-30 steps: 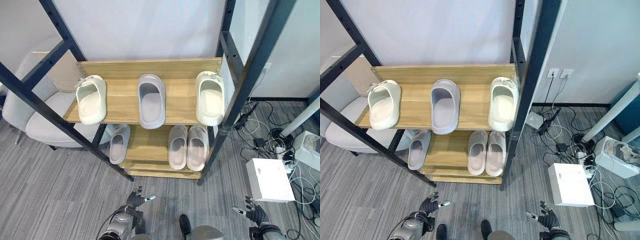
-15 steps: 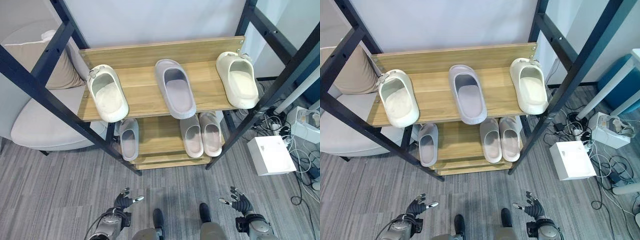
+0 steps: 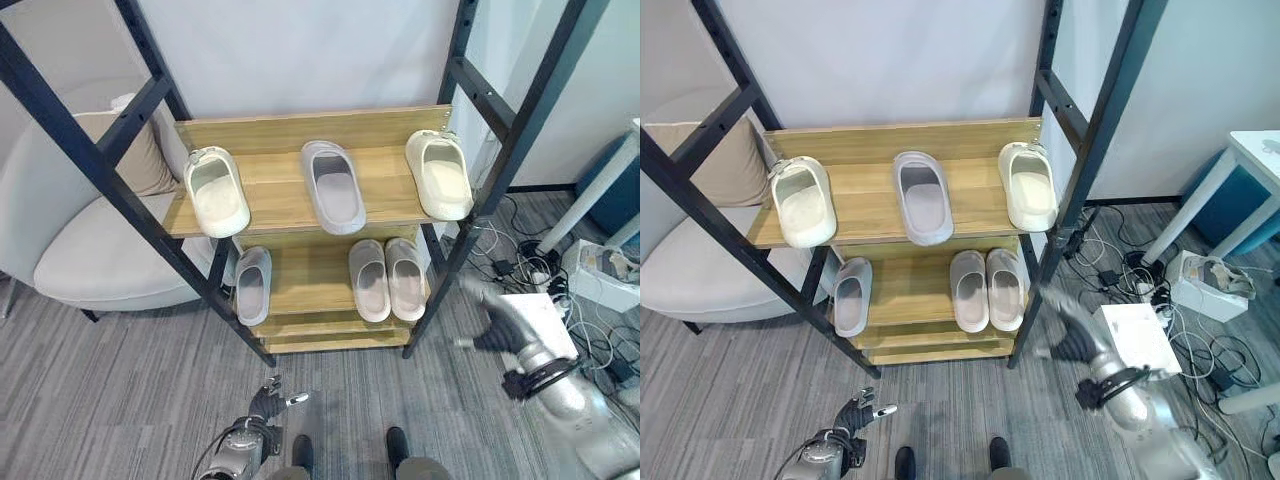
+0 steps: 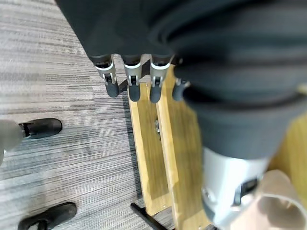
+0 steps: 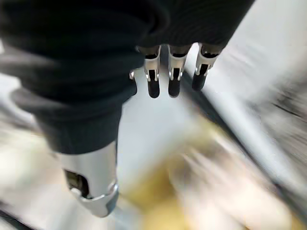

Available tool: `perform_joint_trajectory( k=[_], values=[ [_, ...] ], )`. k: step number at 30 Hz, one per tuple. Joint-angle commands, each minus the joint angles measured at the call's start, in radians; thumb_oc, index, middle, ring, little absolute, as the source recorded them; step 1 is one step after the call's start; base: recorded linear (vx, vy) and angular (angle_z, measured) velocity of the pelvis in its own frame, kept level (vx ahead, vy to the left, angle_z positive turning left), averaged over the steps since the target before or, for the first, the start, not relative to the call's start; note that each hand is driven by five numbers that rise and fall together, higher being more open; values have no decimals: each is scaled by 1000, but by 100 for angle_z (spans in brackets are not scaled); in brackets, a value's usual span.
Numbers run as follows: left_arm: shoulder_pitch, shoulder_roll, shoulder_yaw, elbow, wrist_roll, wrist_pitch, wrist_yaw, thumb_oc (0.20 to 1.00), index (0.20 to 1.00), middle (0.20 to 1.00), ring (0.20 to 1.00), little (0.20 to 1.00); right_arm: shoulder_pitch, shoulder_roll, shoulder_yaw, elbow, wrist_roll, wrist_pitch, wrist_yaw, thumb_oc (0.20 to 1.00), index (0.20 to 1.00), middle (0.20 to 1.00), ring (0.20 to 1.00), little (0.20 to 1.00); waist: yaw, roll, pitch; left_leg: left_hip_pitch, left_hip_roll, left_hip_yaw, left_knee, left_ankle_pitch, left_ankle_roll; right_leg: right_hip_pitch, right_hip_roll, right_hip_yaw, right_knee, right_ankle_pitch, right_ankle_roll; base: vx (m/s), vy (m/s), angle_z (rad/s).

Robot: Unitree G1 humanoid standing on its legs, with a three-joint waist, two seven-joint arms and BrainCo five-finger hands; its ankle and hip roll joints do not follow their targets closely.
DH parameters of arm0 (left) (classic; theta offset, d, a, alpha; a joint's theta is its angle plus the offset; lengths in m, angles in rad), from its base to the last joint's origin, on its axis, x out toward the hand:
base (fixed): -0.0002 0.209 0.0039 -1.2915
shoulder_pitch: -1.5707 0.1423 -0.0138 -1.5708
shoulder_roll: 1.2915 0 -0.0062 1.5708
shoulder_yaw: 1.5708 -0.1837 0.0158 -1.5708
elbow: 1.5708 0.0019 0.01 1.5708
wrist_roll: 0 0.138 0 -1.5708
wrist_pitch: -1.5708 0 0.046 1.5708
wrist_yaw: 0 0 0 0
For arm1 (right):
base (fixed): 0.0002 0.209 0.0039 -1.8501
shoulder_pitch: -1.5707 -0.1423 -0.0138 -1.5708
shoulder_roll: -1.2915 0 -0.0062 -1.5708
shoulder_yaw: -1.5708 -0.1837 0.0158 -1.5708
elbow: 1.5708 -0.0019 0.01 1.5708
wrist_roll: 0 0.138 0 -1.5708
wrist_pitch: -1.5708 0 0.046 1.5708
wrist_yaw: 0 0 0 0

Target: Arrange the slippers neatly on the shoe rack.

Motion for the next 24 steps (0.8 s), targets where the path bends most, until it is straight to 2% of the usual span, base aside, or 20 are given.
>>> perform_joint_trajectory(
  k=[1,5,10,13,14,15,21,24],
  values=[
    [-46,14,46,66,45,-27,-10,1000,1000,1000,1000,1000,-62,-36,-77,-114,125,-103,35,1000,1000,1000,1000,1000,-2,-57,-20,62,-41,19,0,-59,31,71,10,13,8,-115,21,30,79,-11],
    [-10,18,57,67,36,-33,-10,1000,1000,1000,1000,1000,-151,-68,-133,-190,193,-113,14,1000,1000,1000,1000,1000,8,-60,-39,67,-43,25,0,-71,36,70,3,18,7,-110,28,39,68,-9],
    [16,30,56,57,21,-28,-9,1000,1000,1000,1000,1000,-285,-97,-95,-116,194,-89,-28,1000,1000,1000,1000,1000,25,-65,-47,72,-45,26,0,-77,41,76,-1,18,4,-110,32,37,41,-1],
    [32,43,44,59,8,-17,-6,1000,1000,1000,1000,1000,-487,-109,10,52,192,-35,-84,1000,1000,1000,1000,1000,59,-74,-50,78,-49,22,0,-83,44,84,-7,12,2,-109,34,41,37,-1],
    [32,43,44,59,8,-17,-6,1000,1000,1000,1000,1000,-487,-109,10,52,192,-35,-84,1000,1000,1000,1000,1000,59,-74,-50,78,-49,22,0,-83,44,84,-7,12,2,-109,34,50,45,9],
    [47,64,27,44,-6,-15,-3,1000,1000,1000,1000,1000,-639,-124,92,215,184,20,-114,1000,1000,1000,1000,1000,90,-81,-50,76,-51,14,0,-84,46,87,-11,4,1,-110,33,36,34,15],
    [43,80,7,67,-17,-8,-1,1000,1000,1000,1000,1000,-847,-105,214,440,185,74,-153,1000,1000,1000,1000,1000,118,-91,-46,71,-53,5,0,-85,49,88,-14,-3,1,-113,34,29,24,6],
    [40,87,0,68,-34,-6,2,1000,1000,1000,1000,1000,-977,-62,285,585,176,100,-180,1000,1000,1000,1000,1000,133,-93,-41,65,-55,1,0,-84,50,84,-14,-7,1,-112,33,20,23,5]
  ],
)
